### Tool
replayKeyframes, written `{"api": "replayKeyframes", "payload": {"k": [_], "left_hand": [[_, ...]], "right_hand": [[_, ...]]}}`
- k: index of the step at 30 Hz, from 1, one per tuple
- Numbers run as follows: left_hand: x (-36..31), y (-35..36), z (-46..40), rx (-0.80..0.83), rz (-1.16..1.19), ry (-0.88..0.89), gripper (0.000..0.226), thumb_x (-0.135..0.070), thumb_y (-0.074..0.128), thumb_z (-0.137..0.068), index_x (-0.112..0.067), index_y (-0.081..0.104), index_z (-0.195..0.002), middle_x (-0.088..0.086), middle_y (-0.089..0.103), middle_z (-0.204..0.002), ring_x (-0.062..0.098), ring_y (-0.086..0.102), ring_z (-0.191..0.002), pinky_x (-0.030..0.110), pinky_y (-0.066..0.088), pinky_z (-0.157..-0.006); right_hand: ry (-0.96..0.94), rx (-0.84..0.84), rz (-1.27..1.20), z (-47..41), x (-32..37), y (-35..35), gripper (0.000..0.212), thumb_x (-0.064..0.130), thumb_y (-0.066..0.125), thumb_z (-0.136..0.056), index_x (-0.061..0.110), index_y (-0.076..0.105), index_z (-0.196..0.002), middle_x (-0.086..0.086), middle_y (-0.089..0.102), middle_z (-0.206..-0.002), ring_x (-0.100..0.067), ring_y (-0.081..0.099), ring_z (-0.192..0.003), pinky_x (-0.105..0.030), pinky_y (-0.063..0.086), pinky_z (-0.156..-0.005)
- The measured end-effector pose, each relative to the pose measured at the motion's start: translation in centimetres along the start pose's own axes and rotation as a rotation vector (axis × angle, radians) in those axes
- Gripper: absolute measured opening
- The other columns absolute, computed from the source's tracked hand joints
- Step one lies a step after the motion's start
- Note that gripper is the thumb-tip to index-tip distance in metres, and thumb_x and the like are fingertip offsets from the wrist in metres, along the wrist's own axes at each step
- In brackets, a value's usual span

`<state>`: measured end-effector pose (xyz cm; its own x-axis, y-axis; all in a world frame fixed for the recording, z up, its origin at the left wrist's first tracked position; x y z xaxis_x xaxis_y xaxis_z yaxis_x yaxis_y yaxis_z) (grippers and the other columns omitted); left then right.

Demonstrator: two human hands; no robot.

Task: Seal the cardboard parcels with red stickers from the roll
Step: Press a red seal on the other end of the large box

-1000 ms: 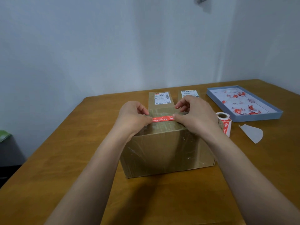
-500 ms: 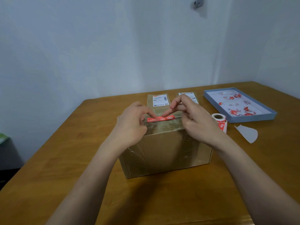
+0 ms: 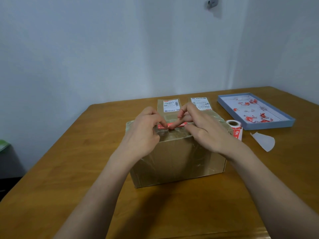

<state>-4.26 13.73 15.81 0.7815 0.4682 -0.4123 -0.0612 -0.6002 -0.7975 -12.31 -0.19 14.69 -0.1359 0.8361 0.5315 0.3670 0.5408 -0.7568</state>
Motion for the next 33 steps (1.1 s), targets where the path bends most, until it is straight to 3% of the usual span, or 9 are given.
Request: {"api": "replayKeyframes", "payload": {"k": [7, 10, 12, 15, 20, 22, 26, 29, 33], "left_hand": [[0.2, 0.3, -0.1, 0.040, -0.028, -0.005, 0.042, 0.016, 0.048, -0.079, -0.011, 0.074, -0.097, 0.000, 0.052, -0.107, 0.017, 0.051, -0.103, 0.029, 0.045, -0.086], [0.1, 0.5, -0.2, 0.060, -0.055, -0.041, 0.038, 0.014, 0.047, -0.081, -0.012, 0.071, -0.095, -0.001, 0.051, -0.108, 0.014, 0.047, -0.101, 0.017, 0.035, -0.068], [0.1, 0.6, -0.2, 0.052, -0.071, -0.068, 0.035, 0.011, 0.048, -0.083, -0.013, 0.071, -0.094, -0.001, 0.049, -0.108, 0.012, 0.043, -0.100, 0.018, 0.029, -0.063], [0.2, 0.7, -0.4, 0.027, -0.063, -0.099, 0.033, 0.009, 0.050, -0.084, -0.014, 0.071, -0.092, -0.002, 0.047, -0.104, 0.013, 0.041, -0.100, 0.021, 0.026, -0.070], [0.1, 0.6, -0.4, -0.015, -0.067, -0.130, 0.026, 0.004, 0.053, -0.086, -0.015, 0.071, -0.090, -0.002, 0.049, -0.100, 0.015, 0.043, -0.100, 0.027, 0.034, -0.077], [0.1, 0.6, -0.3, -0.035, -0.082, -0.146, 0.024, 0.002, 0.053, -0.086, -0.014, 0.071, -0.089, -0.001, 0.050, -0.101, 0.014, 0.042, -0.102, 0.030, 0.037, -0.078], [0.3, 0.5, -0.1, -0.107, -0.122, -0.168, 0.019, -0.002, 0.055, -0.087, -0.012, 0.072, -0.084, 0.000, 0.052, -0.098, 0.016, 0.046, -0.100, 0.033, 0.042, -0.074], [0.4, 0.5, -0.1, -0.137, -0.138, -0.187, 0.018, -0.004, 0.055, -0.087, -0.011, 0.071, -0.081, 0.001, 0.053, -0.095, 0.017, 0.047, -0.096, 0.036, 0.046, -0.074], [0.6, 0.5, 0.0, -0.167, -0.180, -0.226, 0.017, -0.004, 0.053, -0.083, -0.008, 0.058, -0.067, 0.002, 0.048, -0.085, 0.022, 0.047, -0.088, 0.038, 0.045, -0.066]], "right_hand": [[-0.039, -0.021, 0.048, 0.0, 0.1, 0.0, 0.017, 0.023, 0.039, -0.087, 0.027, 0.040, -0.104, 0.022, 0.067, -0.107, -0.007, 0.054, -0.108, -0.041, 0.046, -0.087], [-0.051, -0.037, 0.082, -0.2, 0.1, 0.1, 0.017, 0.024, 0.036, -0.088, 0.025, 0.039, -0.105, 0.025, 0.065, -0.098, -0.007, 0.053, -0.104, -0.038, 0.047, -0.084], [-0.037, -0.059, 0.063, -0.3, 0.0, 0.2, 0.017, 0.023, 0.035, -0.090, 0.025, 0.038, -0.106, 0.024, 0.068, -0.096, -0.004, 0.050, -0.105, -0.038, 0.047, -0.083], [0.014, -0.112, 0.018, -0.3, -0.4, 0.2, 0.013, 0.023, 0.034, -0.092, 0.025, 0.039, -0.104, 0.018, 0.070, -0.092, -0.005, 0.052, -0.099, -0.038, 0.048, -0.077], [0.099, -0.187, 0.021, -0.6, -1.0, -0.4, 0.010, 0.015, 0.038, -0.096, 0.020, 0.041, -0.105, 0.010, 0.069, -0.079, 0.016, 0.054, -0.082, -0.014, 0.040, -0.055], [0.107, -0.211, 0.029, -0.8, -1.2, -0.5, 0.008, 0.014, 0.039, -0.097, 0.017, 0.041, -0.104, 0.005, 0.069, -0.076, 0.014, 0.055, -0.071, -0.012, 0.038, -0.050], [0.142, -0.296, 0.062, -1.1, -1.6, -0.7, 0.008, 0.017, 0.040, -0.097, 0.018, 0.042, -0.104, -0.001, 0.068, -0.074, -0.010, 0.061, -0.061, -0.023, 0.045, -0.046], [0.160, -0.331, 0.055, -1.1, -1.6, -0.9, 0.006, 0.017, 0.041, -0.097, 0.017, 0.041, -0.103, -0.004, 0.067, -0.073, -0.017, 0.065, -0.068, -0.037, 0.053, -0.056], [0.188, -0.357, 0.050, -1.2, -1.5, -1.0, 0.006, 0.018, 0.043, -0.098, 0.017, 0.040, -0.103, -0.003, 0.063, -0.076, -0.018, 0.067, -0.070, -0.040, 0.057, -0.061]]}}
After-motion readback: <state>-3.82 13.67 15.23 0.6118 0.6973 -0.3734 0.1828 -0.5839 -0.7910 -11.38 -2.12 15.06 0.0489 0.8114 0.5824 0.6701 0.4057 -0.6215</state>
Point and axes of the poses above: each hand's wrist, its own z-axis away from the middle knuckle, its own y-axis out of the palm, x = y × z, the point moved 4 cm from there along -z, towards the middle knuckle
